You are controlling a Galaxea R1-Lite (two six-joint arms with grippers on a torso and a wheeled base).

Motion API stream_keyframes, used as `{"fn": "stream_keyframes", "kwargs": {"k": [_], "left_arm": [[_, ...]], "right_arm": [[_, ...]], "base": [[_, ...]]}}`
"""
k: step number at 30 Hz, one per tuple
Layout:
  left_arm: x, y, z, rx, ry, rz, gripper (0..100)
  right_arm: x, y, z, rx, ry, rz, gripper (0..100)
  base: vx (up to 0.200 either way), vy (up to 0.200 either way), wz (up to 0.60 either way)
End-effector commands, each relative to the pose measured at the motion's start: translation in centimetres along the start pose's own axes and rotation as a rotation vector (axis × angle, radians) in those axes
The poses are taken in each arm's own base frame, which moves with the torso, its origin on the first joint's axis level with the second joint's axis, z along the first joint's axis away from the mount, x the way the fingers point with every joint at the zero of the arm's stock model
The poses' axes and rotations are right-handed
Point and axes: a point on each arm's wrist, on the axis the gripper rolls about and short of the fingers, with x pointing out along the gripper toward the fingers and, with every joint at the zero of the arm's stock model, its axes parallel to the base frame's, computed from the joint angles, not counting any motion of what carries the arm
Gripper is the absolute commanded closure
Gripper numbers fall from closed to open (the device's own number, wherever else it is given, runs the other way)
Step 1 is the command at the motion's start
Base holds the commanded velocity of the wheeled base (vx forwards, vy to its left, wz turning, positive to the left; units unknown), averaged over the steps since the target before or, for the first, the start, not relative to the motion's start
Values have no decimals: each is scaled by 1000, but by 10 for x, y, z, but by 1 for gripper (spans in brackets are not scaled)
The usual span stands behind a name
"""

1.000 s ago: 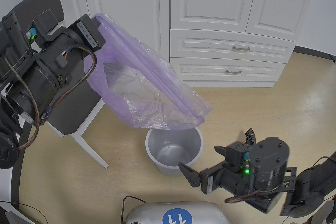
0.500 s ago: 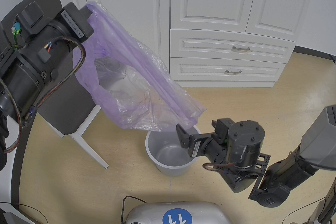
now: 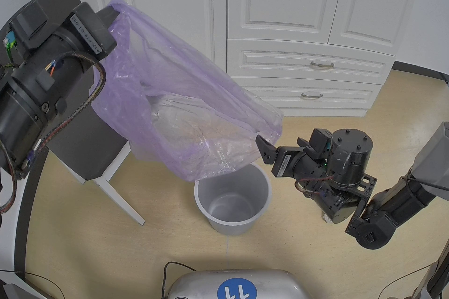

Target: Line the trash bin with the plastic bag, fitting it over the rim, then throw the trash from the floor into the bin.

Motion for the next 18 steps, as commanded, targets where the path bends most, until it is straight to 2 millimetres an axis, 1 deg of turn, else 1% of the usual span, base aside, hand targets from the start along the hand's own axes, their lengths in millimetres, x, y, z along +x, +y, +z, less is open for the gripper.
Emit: {"fn": "stream_keyframes", "kwargs": {"k": [1,2,3,8,11,14,18], "left_arm": [[-3,-1,3,-11,-5,-10,100],[-3,-1,3,-11,-5,-10,100],[-3,-1,3,-11,-4,-11,100],[-8,-7,4,-25,-2,-39,100],[-11,-9,5,-30,0,-50,100],[-12,-11,4,-33,8,-61,100],[-16,-16,1,-43,24,-88,100]], "right_arm": [[-20,-5,-2,14,94,95,0],[-20,-5,-2,14,94,95,0],[-23,-1,-4,50,124,138,0],[-15,-1,-6,95,118,140,0],[-15,-1,-6,108,120,141,0],[-17,1,-8,104,131,150,0],[-24,10,-13,98,148,178,0]], "base": [[0,0,0],[0,0,0],[0,0,0],[0,0,0],[0,0,0],[0,0,0],[0,0,0]]}}
